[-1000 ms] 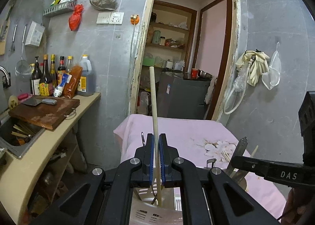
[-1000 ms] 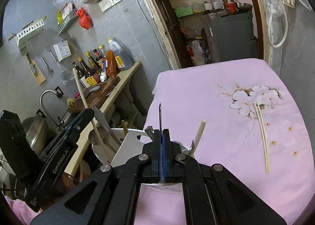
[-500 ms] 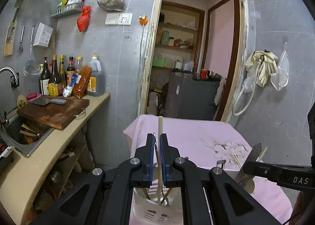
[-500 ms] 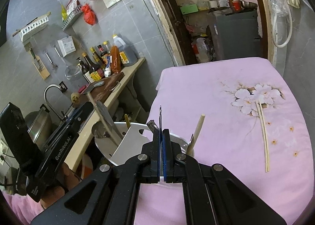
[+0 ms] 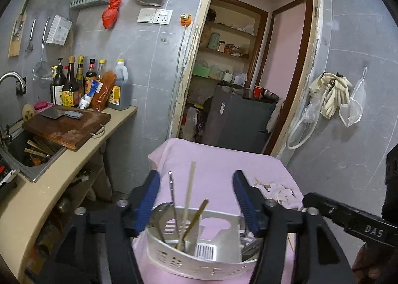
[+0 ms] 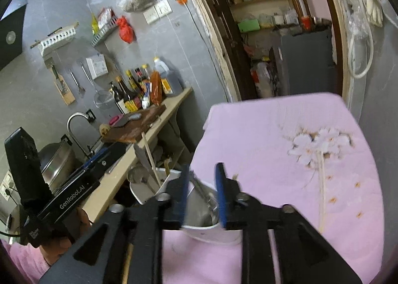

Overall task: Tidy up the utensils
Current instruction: 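Move both tools back toward the remaining chopsticks on the cloth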

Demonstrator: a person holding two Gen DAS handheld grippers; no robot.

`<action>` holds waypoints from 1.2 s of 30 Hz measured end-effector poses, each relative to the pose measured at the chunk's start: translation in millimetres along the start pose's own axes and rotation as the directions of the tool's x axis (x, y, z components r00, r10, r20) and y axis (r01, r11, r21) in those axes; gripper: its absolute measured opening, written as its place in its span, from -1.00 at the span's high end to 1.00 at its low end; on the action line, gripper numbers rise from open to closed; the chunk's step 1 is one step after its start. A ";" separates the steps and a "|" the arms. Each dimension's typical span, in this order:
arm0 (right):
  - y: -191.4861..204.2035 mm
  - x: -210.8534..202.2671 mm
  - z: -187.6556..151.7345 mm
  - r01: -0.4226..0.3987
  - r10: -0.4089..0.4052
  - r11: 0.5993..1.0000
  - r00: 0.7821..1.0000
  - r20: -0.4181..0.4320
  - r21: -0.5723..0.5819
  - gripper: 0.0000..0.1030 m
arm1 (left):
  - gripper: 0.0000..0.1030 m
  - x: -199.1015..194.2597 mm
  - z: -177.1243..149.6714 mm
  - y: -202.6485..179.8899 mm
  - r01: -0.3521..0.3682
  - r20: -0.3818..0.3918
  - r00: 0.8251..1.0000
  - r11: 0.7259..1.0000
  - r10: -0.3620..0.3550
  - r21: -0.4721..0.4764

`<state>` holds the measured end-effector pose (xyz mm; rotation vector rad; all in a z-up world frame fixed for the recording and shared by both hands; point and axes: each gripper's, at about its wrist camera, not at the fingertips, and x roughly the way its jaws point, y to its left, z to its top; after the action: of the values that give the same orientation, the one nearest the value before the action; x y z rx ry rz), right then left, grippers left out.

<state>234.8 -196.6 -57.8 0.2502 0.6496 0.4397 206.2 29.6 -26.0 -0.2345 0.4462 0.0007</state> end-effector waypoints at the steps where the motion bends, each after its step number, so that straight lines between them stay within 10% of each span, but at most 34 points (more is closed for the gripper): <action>1: -2.4 -5.4 3.8 0.004 -0.004 1.000 1.000 0.016 -0.005 0.38 | -0.34 -1.2 1.7 -4.9 -0.003 0.005 1.000 1.000 0.003 -0.003; 10: -38.8 -66.8 33.2 0.146 -0.133 0.987 0.974 0.183 -0.062 -0.43 | -0.89 -7.3 13.4 -60.3 -0.013 0.067 0.998 1.000 0.013 0.006; 22: -100.5 -128.4 64.3 0.342 -0.284 0.934 0.886 0.366 -0.103 -0.77 | -0.93 7.3 6.3 -154.9 -0.023 0.104 0.995 0.994 0.012 0.105; 36: -192.7 -129.1 78.2 0.305 -0.263 0.948 0.910 0.320 -0.088 -0.89 | -0.93 45.0 -3.7 -234.8 -0.018 0.069 0.998 0.991 0.009 0.135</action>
<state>253.3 -433.3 1.5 0.0863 0.3423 0.1559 257.4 -202.0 4.2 -0.0974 0.3785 -0.0082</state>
